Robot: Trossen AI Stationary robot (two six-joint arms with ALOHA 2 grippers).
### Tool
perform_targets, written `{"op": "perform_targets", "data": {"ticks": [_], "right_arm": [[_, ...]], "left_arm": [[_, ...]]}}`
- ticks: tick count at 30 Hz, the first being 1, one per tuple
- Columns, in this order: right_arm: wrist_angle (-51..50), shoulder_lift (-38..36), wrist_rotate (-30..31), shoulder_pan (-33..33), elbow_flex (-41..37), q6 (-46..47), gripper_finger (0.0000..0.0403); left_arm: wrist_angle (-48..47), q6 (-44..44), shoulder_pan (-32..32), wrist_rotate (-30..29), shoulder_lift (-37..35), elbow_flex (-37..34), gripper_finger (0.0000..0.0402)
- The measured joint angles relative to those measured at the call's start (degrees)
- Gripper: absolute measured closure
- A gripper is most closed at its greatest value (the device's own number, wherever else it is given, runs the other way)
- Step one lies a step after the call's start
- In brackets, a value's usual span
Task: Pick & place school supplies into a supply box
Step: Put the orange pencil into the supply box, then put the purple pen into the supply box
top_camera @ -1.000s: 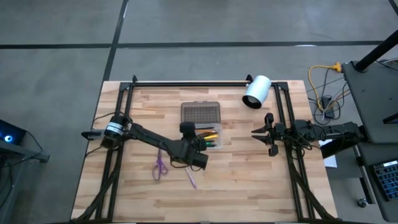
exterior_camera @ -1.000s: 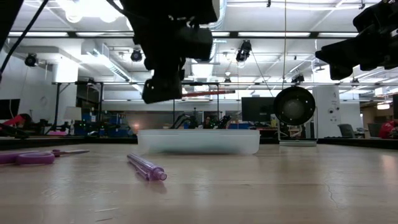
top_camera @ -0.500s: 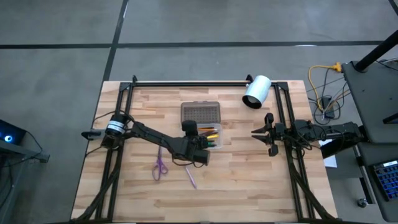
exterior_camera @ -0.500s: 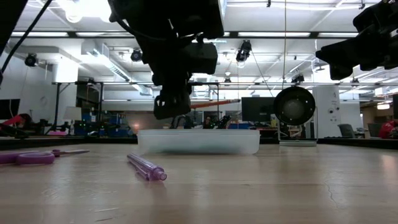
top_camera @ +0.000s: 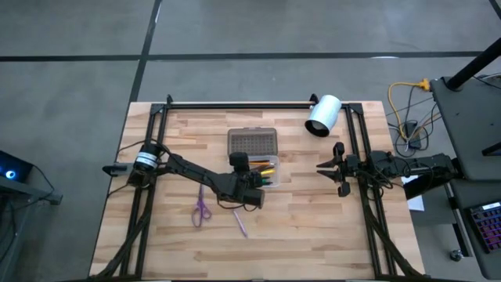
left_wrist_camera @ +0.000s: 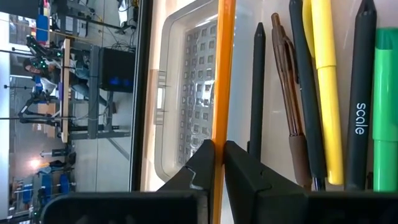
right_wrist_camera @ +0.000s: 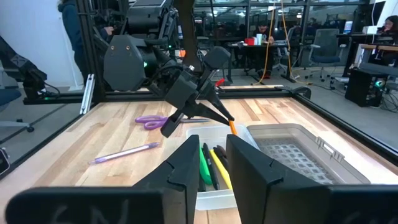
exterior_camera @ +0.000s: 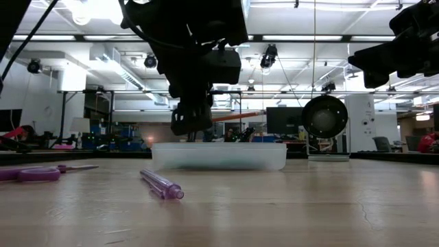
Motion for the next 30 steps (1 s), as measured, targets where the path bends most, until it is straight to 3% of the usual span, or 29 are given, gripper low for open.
{"op": "perform_targets", "data": {"ticks": [12, 30], "right_arm": [[0.00, 0.00, 0.00, 0.00, 0.00, 0.00, 0.0323], [0.01, 0.00, 0.00, 0.00, 0.00, 0.00, 0.0331]], "left_arm": [[0.41, -0.03, 0.00, 1.64, 0.04, 0.08, 0.0362], [0.61, -0.03, -1.57, 3.34, 0.07, 1.66, 0.0358]]}}
